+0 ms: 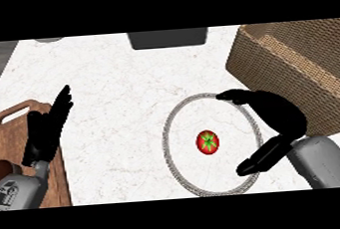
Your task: Pick the tomato from the placemat and place it in the basket
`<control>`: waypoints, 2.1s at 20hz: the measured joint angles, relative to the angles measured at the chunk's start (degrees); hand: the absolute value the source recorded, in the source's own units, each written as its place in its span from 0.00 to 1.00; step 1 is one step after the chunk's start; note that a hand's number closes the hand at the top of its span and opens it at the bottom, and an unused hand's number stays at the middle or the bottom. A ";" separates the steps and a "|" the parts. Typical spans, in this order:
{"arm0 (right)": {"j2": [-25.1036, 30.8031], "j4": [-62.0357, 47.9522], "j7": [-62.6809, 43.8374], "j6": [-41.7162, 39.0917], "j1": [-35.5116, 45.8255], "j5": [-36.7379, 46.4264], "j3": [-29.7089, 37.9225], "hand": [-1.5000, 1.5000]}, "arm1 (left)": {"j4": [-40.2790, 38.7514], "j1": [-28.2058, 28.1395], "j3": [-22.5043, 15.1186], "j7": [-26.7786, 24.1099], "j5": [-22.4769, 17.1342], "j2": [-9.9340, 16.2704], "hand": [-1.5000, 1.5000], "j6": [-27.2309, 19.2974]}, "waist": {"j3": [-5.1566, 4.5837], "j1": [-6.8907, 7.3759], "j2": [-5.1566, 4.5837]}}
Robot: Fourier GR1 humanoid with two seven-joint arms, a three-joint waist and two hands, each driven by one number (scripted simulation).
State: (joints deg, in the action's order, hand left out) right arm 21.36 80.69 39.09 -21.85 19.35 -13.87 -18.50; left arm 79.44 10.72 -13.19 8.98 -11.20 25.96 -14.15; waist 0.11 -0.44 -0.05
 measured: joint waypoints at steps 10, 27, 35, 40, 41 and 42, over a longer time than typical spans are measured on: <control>22.46 -0.96 -0.47 -5.96 8.77 17.95 -1.57 0.00 | -1.30 1.69 -0.26 0.82 0.70 -0.46 0.50 1.15 | -0.14 0.83 -0.08; 21.76 -7.53 1.09 -4.95 11.08 24.82 -6.39 0.00 | -2.40 3.22 1.68 2.33 4.10 -3.76 0.50 2.49 | -0.10 0.92 -0.04; 15.47 -12.64 2.75 -2.24 10.89 29.93 -5.38 0.00 | -1.50 2.73 3.69 2.70 6.22 -5.11 0.50 3.92 | -0.09 0.86 -0.03; 11.81 -14.52 2.92 -1.80 10.45 32.58 -6.25 0.00 | -1.84 3.36 5.71 3.15 6.55 -4.99 0.50 5.65 | -0.10 0.82 -0.03; 10.85 -14.83 2.65 -1.56 10.41 33.22 -6.62 0.00 | -0.47 2.18 5.80 3.52 6.61 -4.62 0.50 6.00 | -0.10 0.92 0.00; 9.75 -15.82 2.87 -1.27 10.72 33.98 -6.81 0.00 | -0.50 2.63 5.96 3.99 6.77 -4.91 0.50 6.16 | -0.10 0.91 -0.01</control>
State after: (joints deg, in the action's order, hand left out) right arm 31.11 64.87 41.95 -23.12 30.08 20.12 -25.30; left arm 78.94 13.35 -7.23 12.97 -4.43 21.05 -7.99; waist 0.01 0.47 -0.06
